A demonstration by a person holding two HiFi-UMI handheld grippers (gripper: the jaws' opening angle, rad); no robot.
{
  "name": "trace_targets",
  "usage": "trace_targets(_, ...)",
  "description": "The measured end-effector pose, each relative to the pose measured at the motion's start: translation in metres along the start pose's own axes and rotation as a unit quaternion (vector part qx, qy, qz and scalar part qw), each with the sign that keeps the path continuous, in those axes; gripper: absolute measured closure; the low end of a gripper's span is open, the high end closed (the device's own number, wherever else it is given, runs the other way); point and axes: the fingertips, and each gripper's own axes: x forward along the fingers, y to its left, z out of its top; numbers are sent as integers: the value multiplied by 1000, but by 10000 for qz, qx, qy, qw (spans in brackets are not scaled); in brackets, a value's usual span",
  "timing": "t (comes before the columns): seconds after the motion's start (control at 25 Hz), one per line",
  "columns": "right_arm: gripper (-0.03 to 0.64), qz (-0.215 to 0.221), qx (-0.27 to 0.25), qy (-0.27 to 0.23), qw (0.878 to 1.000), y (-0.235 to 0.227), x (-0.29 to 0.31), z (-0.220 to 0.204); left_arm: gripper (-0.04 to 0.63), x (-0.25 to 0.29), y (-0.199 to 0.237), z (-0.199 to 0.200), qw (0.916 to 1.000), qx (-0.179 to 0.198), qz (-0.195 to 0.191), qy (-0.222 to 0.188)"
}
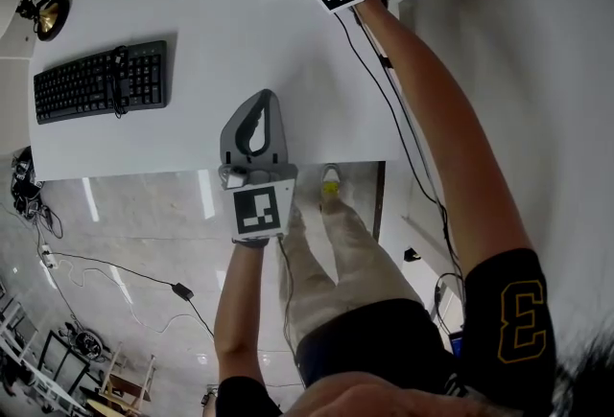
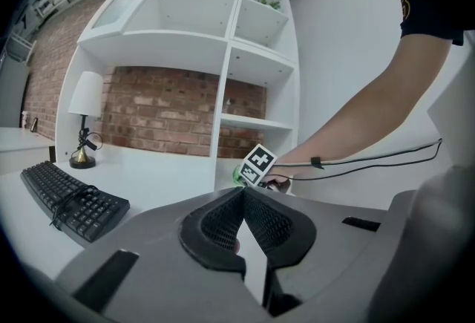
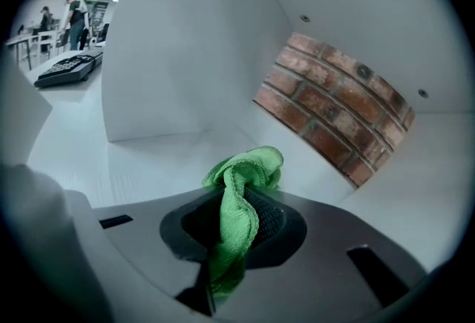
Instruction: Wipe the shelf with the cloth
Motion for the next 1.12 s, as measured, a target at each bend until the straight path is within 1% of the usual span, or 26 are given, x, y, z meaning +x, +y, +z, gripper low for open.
trace_targets(0.2,571,-278,796,99,9964,-17,-6,-12,577,-1,-3,-2,10000,19,-35,28)
trace_targets(0.28,571,-433,1355,157,9897,-28,-9,-22,577,-1,-5,-2,10000,30,-44,30)
trace_targets(0.36,571,-625,2038,233,9767,-41,-12,-34,577,0,-9,-3,10000,18,-54,22)
trace_targets(0.44,571,-849,2581,332,9618,-53,-17,-46,577,0,-14,-3,10000,-22,-79,11)
trace_targets(0.52,571,-1064,3001,420,9470,-63,-22,-58,577,-1,-18,-3,9999,-51,-113,27)
trace_targets(0.6,571,-1190,3298,436,9355,-68,-26,-65,577,-2,-21,-1,9999,-54,-135,51)
trace_targets(0.68,571,-1225,3472,390,9289,-71,-27,-66,577,-1,-19,-1,9999,-64,-114,69)
trace_targets(0.76,571,-1245,3540,384,9261,-72,-27,-67,577,-1,-15,-3,9999,-84,-69,80)
trace_targets(0.92,571,-1262,3444,372,9296,-70,-26,-69,577,-3,-11,-8,9999,-31,-20,120)
trace_targets(1.04,571,-1294,3396,375,9309,-71,-27,-68,577,-4,-11,-7,10000,22,-22,56)
trace_targets(1.12,571,-1283,3368,427,9318,-71,-29,-69,577,-7,-12,-6,10000,-55,-23,42)
